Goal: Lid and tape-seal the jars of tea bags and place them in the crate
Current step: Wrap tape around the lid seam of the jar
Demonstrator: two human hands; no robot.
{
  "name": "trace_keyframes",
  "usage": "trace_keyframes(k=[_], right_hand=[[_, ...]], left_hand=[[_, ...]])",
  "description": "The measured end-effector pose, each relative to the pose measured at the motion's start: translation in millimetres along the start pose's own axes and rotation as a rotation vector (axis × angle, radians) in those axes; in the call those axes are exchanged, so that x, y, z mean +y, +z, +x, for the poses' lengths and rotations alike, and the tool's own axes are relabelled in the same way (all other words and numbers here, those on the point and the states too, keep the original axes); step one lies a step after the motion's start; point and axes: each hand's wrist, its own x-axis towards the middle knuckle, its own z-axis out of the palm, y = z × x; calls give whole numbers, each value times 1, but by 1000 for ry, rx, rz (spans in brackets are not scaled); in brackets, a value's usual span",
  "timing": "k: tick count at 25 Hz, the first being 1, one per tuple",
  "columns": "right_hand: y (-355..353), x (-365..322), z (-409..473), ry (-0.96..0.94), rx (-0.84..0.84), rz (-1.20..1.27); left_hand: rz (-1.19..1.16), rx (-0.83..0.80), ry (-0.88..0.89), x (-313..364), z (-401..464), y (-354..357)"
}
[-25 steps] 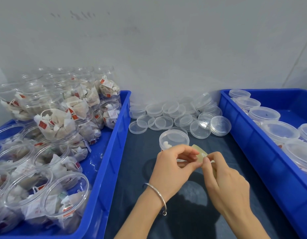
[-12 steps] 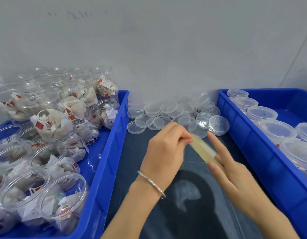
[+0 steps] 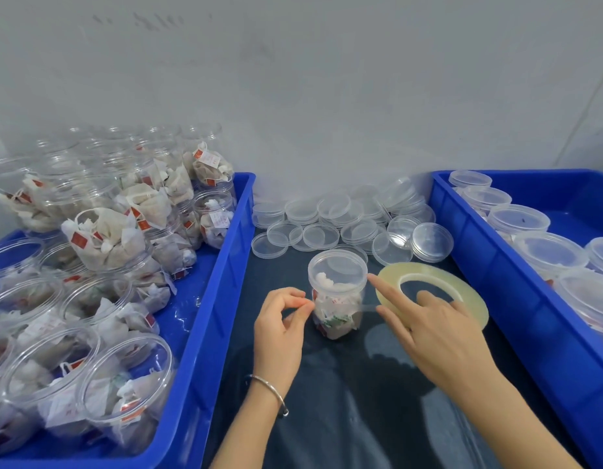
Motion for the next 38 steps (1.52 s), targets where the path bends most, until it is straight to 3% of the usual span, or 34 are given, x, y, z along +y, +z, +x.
trace_keyframes(k=[7, 16, 23, 29, 32, 38], right_hand=[[9, 5, 21, -42, 189, -61], [10, 5, 26, -72, 225, 4], [5, 1, 28, -9, 54, -3], [5, 2, 34, -69, 126, -39], [10, 7, 33, -49, 12, -70], [-4, 1, 34, -31, 2, -43]], left_hand=[[-173, -167, -2, -22, 12, -1], [-171, -167, 7, -31, 25, -1], [-169, -157, 11, -35, 32, 0], [-192, -198, 31, -29, 36, -1], [-253, -279, 7, -29, 36, -6], [-337, -457, -42, -22, 36, -25]])
